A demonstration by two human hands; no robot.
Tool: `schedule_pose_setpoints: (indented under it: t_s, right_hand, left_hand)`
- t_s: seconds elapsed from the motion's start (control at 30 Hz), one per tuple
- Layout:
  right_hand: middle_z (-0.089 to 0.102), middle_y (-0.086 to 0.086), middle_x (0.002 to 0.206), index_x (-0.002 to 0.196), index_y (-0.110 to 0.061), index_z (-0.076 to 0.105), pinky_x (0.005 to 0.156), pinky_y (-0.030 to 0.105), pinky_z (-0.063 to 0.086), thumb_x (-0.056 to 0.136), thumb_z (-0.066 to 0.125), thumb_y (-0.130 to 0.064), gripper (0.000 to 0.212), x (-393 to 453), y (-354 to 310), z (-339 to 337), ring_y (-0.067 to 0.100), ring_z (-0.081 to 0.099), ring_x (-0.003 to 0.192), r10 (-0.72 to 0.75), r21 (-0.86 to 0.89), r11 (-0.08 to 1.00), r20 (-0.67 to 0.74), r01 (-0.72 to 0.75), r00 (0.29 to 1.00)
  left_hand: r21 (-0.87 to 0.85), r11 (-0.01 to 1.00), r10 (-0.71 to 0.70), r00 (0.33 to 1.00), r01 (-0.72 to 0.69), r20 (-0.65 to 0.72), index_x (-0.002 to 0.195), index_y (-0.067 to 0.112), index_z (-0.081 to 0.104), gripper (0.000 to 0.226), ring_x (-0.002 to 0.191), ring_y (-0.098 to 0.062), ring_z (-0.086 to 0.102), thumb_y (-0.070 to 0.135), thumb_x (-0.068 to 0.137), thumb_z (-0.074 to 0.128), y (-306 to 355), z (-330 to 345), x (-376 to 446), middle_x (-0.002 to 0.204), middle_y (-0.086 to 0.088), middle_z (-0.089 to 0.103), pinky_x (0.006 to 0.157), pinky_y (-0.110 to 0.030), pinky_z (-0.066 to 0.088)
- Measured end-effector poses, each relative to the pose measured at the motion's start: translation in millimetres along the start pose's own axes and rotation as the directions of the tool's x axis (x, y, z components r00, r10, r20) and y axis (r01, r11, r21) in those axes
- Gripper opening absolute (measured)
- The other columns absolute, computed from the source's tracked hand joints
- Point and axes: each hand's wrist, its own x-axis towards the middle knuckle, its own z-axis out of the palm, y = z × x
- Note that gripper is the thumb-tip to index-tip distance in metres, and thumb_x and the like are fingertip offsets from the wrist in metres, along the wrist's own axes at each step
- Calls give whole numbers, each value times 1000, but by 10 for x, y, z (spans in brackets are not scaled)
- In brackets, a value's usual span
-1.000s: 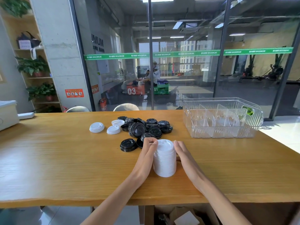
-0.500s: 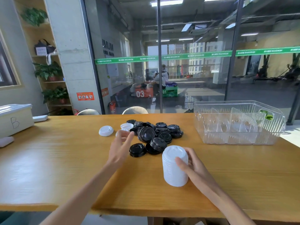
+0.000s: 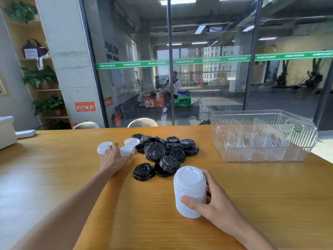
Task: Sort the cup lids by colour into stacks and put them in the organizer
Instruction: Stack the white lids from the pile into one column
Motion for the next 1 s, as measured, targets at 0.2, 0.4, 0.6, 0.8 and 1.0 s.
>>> schedule_pose_setpoints:
  t_s: [0.2, 0.4, 0.6, 0.8, 1.0]
  right_hand:
    - [69, -17, 130, 140, -43, 49, 92, 14, 50, 80, 90, -59, 74, -6, -7, -18, 6, 66, 121, 14, 2, 1000, 5, -14, 1000]
    - [69, -19, 129, 138, -45, 49, 91, 11, 48, 79, 89, -61, 73, -5, -41, -5, 4, 66, 119, 4, -2, 1000, -6, -4, 1000]
    - [69, -21, 130, 139, -44, 49, 90, 9, 47, 80, 89, -60, 73, -20, -64, -26, 2, 65, 119, 4, -8, 1000, 6, -4, 1000]
    - [66, -24, 133, 139, -48, 48, 90, 8, 47, 79, 89, -62, 74, -26, -48, -21, 0, 62, 122, 6, -23, 1000, 6, -6, 1000]
    - [66, -24, 133, 137, -49, 48, 93, 20, 49, 75, 88, -68, 75, -35, -42, -28, 0, 63, 122, 11, -29, 1000, -9, -12, 1000]
  left_hand:
    - [-13, 1000, 0, 994, 2, 107, 169, 10, 21, 90, 153, -38, 41, 55, 103, 63, 127, 111, 138, 168, -19, 40, 120, -52, 39]
    - [-59, 998, -22, 999, 24, 31, 162, 12, 37, 80, 141, -41, 52, 54, 101, 68, 122, 152, 32, 162, -16, 38, 113, -53, 45]
    - [-209, 976, -75, 994, 56, -84, 150, 13, 53, 80, 126, -37, 59, 61, 90, 77, 105, 88, -145, 147, -10, 45, 103, -48, 46]
    - [-333, 939, 11, 978, -82, -209, 138, 21, 60, 78, 122, -26, 60, 71, 81, 79, 308, 4, -500, 128, -1, 66, 96, -43, 49]
    - [-586, 773, 110, 961, -244, -254, 126, 37, 66, 67, 110, 4, 63, 80, 77, 77, 839, -178, -1122, 117, 21, 69, 88, -30, 55]
